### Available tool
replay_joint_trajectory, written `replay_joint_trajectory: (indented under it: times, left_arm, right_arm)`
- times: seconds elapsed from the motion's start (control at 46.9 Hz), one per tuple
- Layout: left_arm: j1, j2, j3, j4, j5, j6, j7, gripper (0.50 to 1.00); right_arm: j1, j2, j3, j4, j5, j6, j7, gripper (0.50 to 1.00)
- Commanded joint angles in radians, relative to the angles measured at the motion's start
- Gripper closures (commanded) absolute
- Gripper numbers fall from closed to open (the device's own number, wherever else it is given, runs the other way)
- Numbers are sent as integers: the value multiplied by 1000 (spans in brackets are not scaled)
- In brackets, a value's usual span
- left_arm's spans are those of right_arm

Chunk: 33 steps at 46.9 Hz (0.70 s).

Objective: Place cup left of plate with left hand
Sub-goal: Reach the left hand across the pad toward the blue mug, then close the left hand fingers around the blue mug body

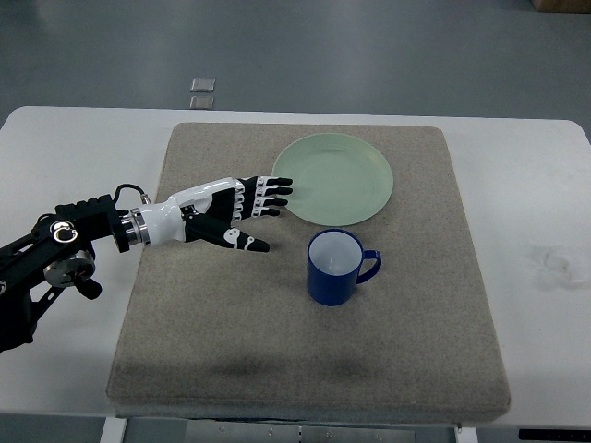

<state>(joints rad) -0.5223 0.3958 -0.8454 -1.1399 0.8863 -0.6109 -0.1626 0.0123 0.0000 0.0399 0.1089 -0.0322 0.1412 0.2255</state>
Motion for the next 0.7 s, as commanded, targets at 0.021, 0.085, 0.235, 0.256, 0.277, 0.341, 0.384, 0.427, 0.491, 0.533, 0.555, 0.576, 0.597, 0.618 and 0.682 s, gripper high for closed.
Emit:
replay_joint_trajectory:
  times: [0.021, 0.085, 0.235, 0.256, 0.277, 0.341, 0.384, 0.427, 0.491, 0.533, 0.555, 0.576, 0.597, 0.618, 0.682]
  left_arm:
    - [4, -38, 0, 0, 17, 0, 2, 504]
    - [5, -64, 0, 3, 37, 0, 2, 504]
    - [5, -103, 11, 9, 51, 0, 2, 504]
    - [5, -107, 14, 11, 51, 0, 2, 504]
    - [5, -112, 16, 11, 52, 0, 2, 504]
    - [5, -123, 19, 14, 60, 0, 2, 504]
    - [5, -129, 19, 15, 75, 0, 2, 504]
    - [5, -135, 19, 15, 95, 0, 2, 504]
    - [5, -149, 19, 15, 115, 0, 0, 504]
    - [7, -156, 19, 17, 120, 0, 0, 504]
    - [5, -158, 19, 17, 121, 0, 0, 504]
    - [7, -163, 20, 15, 123, 0, 0, 504]
    - [7, -166, 20, 15, 123, 0, 0, 501]
    - [7, -169, 20, 15, 125, 0, 0, 504]
    - [7, -173, 25, 15, 131, 0, 0, 504]
  right_arm:
    - [0, 0, 0, 0, 0, 0, 0, 568]
    - [0, 0, 0, 0, 0, 0, 0, 568]
    - [0, 0, 0, 0, 0, 0, 0, 568]
    - [0, 0, 0, 0, 0, 0, 0, 568]
    - [0, 0, 0, 0, 0, 0, 0, 568]
    - [0, 0, 0, 0, 0, 0, 0, 568]
    - [0, 0, 0, 0, 0, 0, 0, 568]
    - [0, 0, 0, 0, 0, 0, 0, 568]
    - [0, 0, 0, 0, 0, 0, 0, 568]
    - [0, 0, 0, 0, 0, 0, 0, 568]
    - [0, 0, 0, 0, 0, 0, 0, 568]
    - [0, 0, 0, 0, 0, 0, 0, 568]
    - [0, 0, 0, 0, 0, 0, 0, 568]
    - [0, 0, 0, 0, 0, 0, 0, 568]
    - [0, 0, 0, 0, 0, 0, 0, 568]
